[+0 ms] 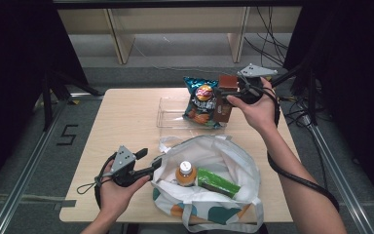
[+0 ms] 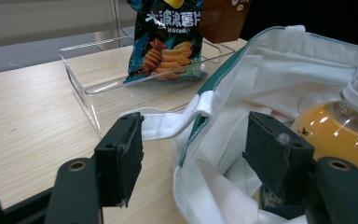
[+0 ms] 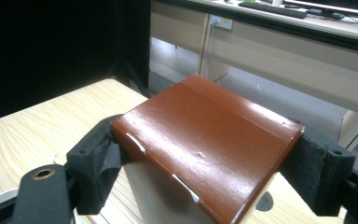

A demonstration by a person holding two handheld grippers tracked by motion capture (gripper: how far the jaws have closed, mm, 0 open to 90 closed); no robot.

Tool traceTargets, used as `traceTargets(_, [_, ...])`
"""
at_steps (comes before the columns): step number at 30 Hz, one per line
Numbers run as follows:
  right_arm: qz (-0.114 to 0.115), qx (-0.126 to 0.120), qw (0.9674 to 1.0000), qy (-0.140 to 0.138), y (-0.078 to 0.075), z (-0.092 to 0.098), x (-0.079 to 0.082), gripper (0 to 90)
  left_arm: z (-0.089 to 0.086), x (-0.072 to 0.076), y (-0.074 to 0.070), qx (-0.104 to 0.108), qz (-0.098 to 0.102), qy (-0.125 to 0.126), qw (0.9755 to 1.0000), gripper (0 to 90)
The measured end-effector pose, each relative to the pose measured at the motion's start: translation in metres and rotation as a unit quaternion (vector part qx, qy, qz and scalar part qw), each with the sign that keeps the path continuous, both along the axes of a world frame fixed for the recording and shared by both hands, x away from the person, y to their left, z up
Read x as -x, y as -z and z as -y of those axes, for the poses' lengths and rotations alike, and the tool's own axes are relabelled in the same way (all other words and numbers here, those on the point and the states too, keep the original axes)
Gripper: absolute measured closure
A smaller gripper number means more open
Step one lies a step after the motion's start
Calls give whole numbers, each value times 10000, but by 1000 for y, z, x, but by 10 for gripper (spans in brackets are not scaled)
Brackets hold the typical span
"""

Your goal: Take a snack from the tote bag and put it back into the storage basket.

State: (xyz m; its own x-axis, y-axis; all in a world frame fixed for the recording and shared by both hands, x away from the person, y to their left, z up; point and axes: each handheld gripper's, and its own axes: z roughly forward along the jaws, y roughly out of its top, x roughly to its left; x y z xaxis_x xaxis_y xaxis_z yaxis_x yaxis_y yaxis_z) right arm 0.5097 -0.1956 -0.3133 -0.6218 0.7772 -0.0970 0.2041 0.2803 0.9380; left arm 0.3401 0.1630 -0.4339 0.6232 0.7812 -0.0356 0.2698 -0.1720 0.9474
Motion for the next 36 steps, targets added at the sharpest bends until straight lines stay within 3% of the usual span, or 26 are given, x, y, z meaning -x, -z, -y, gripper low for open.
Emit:
traceTargets(1, [-34, -84, 10000, 17, 1, -2, 1, 214, 0, 0, 0, 5, -3, -1, 10000, 362])
traceTargets(7, [-115, -25, 9999, -125, 4, -7, 0, 214, 0, 0, 0, 6, -7, -1, 10000, 362])
traceTargets(9, [-8, 24, 9999, -166, 5, -8, -2, 214, 0, 0, 0, -25, 19, 13, 10000, 362])
traceTargets(10, [-122, -60, 9998, -135, 6, -10, -1, 214, 0, 0, 0, -8, 13, 6, 10000, 362])
traceTargets(15, [-25, 2, 9999, -132, 7, -11, -3, 214, 1, 1, 1, 22, -17, -4, 10000, 362])
traceTargets(19, [-39, -98, 9999, -114, 10, -11, -4, 214, 1, 1, 0, 32, -18, -5, 10000, 362])
traceTargets(20, [-124, -82, 9998, -154, 10, -11, -4, 214, 1, 1, 0, 30, -19, -5, 10000, 362])
traceTargets(21, [-19, -22, 9999, -162, 11, -10, -5, 214, 1, 1, 1, 36, -25, -6, 10000, 362])
traceTargets(22, [-68, -24, 9998, -181, 12, -10, -6, 214, 2, 1, 1, 104, -59, -2, 9999, 362])
traceTargets(36, [-91, -108, 9997, -177, 20, -12, -8, 214, 1, 2, 1, 17, -23, 4, 10000, 362])
